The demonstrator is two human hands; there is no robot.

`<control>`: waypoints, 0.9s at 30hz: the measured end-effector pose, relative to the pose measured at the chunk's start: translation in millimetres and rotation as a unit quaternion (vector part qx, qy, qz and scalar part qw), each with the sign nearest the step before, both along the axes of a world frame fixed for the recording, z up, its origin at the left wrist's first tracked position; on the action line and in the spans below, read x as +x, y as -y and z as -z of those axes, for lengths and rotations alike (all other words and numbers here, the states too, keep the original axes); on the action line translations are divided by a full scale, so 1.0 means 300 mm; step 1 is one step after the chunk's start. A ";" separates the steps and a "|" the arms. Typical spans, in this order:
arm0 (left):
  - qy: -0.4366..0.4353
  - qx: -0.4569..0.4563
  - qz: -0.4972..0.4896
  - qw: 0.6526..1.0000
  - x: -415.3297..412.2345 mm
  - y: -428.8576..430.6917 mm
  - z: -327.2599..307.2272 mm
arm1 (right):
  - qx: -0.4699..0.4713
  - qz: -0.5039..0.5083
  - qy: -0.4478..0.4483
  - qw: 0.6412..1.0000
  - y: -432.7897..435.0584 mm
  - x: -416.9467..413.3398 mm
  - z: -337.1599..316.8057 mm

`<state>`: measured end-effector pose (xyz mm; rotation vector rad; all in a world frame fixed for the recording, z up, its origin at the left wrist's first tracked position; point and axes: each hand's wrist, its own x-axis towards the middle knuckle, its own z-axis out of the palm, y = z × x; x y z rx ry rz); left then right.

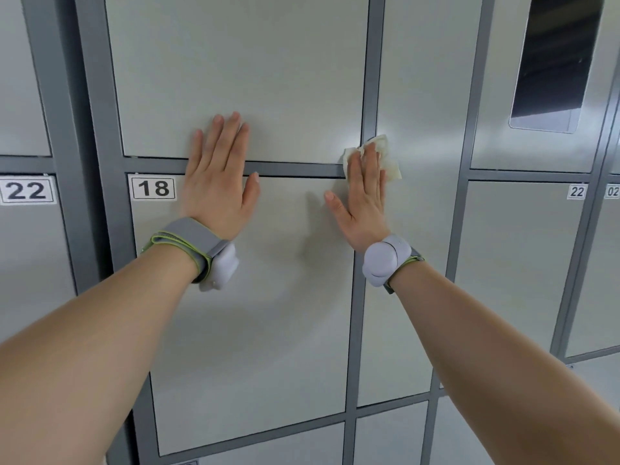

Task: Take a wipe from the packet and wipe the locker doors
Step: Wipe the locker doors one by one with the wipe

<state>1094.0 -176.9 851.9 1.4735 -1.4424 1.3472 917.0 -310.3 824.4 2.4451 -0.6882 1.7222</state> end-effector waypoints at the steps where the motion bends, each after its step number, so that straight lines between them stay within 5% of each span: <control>1: -0.001 0.002 0.000 1.000 0.001 0.001 -0.005 | -0.005 0.002 -0.005 1.000 0.000 -0.003 -0.003; 27: -0.034 -0.062 -0.033 0.997 0.035 0.012 -0.544 | -0.132 0.013 -0.063 0.989 0.005 -0.006 -0.631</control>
